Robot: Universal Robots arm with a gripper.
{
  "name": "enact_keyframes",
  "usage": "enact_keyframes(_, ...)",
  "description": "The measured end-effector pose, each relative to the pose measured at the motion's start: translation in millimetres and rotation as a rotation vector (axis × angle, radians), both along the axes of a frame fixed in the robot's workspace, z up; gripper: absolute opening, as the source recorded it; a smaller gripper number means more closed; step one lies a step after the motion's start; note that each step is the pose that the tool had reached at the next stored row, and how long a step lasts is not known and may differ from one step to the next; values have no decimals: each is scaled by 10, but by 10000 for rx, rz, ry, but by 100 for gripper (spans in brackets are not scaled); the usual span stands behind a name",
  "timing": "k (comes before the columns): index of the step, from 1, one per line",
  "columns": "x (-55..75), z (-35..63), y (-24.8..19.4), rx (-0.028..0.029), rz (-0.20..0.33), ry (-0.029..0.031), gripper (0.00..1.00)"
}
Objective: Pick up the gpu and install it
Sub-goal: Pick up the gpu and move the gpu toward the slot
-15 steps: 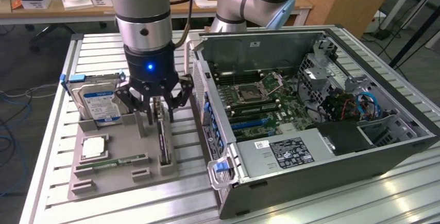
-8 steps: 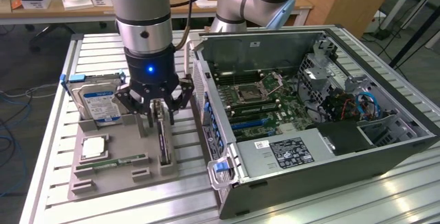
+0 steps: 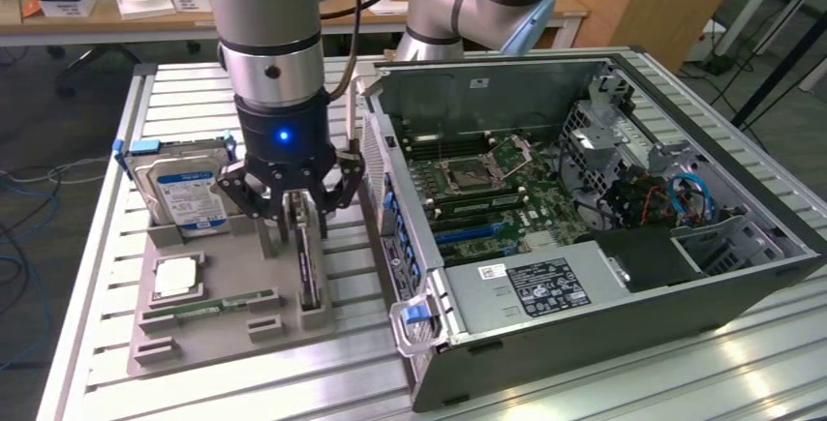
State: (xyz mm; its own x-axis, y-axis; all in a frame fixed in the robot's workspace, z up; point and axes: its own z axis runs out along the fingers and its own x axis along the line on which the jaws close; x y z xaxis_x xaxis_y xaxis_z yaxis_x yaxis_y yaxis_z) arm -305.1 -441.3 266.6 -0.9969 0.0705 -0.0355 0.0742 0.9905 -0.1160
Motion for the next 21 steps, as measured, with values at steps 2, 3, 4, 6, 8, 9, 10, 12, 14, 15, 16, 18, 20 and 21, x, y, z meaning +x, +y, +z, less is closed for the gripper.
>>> enact_keyframes(2,-1,-32,0,-8,-1,-1,47)
enact_keyframes(3,-1,-50,0,-11,0,-2,47)
enact_keyframes(4,-1,-69,0,-14,0,-1,47)
enact_keyframes(6,-1,-105,0,-16,0,-2,47)
enact_keyframes(8,-6,-141,1,-17,-2,-2,47)
enact_keyframes(9,-9,-158,1,-18,-3,-2,47)
enact_keyframes(10,-11,-169,0,-19,-1,-2,47)
enact_keyframes(12,-12,-170,0,-22,0,0,47)
enact_keyframes(14,-11,-172,0,-21,0,-1,47)
enact_keyframes(15,-15,-175,2,-20,-1,-3,47)
enact_keyframes(16,-20,-178,3,-19,0,-4,47)
enact_keyframes(18,-21,-184,3,50,6,-3,47)
enact_keyframes(20,-23,-190,4,299,3,-3,47)
enact_keyframes(21,-22,-192,4,465,3,-3,47)
